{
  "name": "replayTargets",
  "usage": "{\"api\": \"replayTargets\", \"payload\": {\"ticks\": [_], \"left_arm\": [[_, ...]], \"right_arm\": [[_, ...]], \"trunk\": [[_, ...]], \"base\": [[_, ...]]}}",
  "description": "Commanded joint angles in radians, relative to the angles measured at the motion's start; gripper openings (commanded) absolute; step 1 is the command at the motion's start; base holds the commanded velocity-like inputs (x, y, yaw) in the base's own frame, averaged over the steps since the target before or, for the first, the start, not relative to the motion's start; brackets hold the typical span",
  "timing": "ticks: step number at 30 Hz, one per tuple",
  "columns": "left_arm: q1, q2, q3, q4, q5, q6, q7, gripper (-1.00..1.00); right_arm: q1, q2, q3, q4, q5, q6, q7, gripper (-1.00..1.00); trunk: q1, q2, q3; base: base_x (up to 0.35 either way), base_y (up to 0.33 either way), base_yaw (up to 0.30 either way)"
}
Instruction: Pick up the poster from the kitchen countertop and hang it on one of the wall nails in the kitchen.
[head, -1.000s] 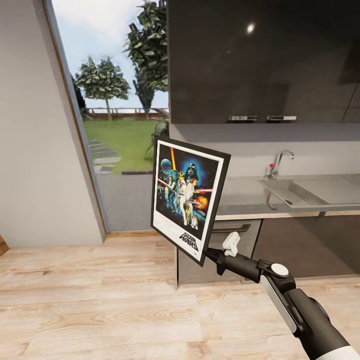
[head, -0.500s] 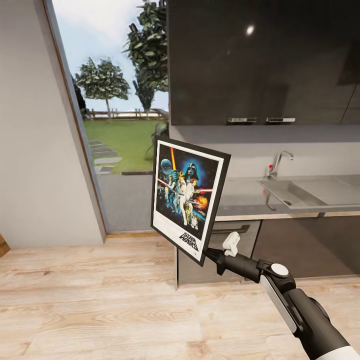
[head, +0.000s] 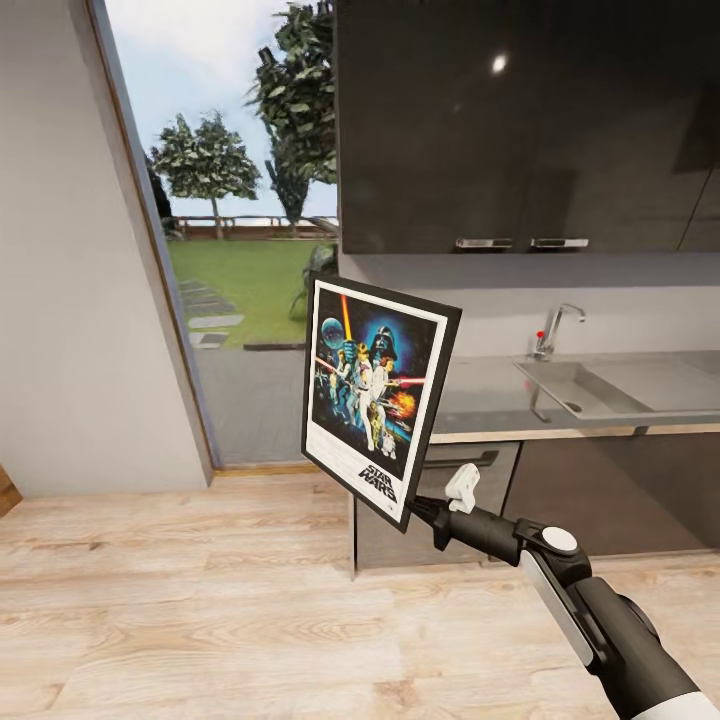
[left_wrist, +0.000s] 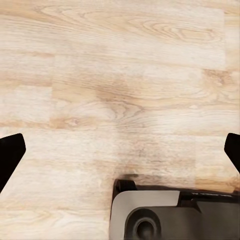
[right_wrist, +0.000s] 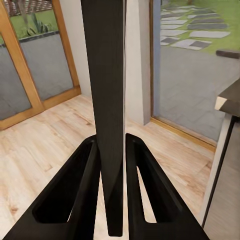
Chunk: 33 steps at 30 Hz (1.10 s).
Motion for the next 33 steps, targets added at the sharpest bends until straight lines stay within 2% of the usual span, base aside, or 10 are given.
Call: {"api": "replayTargets", "payload": {"ticks": [1,5,28,33], "left_arm": [[0.000,-0.001,0.003,-0.003,0.000,0.009,-0.006,1.00],[0.000,-0.001,0.003,-0.003,0.000,0.009,-0.006,1.00],[0.000,-0.001,0.003,-0.003,0.000,0.009,-0.006,1.00],[0.000,-0.001,0.002,-0.003,0.000,-0.020,-0.006,1.00]], "right_arm": [[-0.001,-0.001,0.001,0.000,-0.013,0.011,0.003,-1.00],[-0.001,-0.001,0.002,0.000,-0.013,0.011,0.003,-1.00],[-0.001,-0.001,0.001,0.000,-0.013,0.011,0.003,-1.00],[-0.001,-0.001,0.002,0.000,-0.013,0.011,0.003,-1.00]], "trunk": [[-0.003,0.005,0.001],[-0.019,0.033,0.014],[-0.019,0.033,0.014],[-0.019,0.033,0.014]], "base": [[0.000,0.000,0.000],[0.000,0.000,0.000],[0.000,0.000,0.000],[0.000,0.000,0.000]]}}
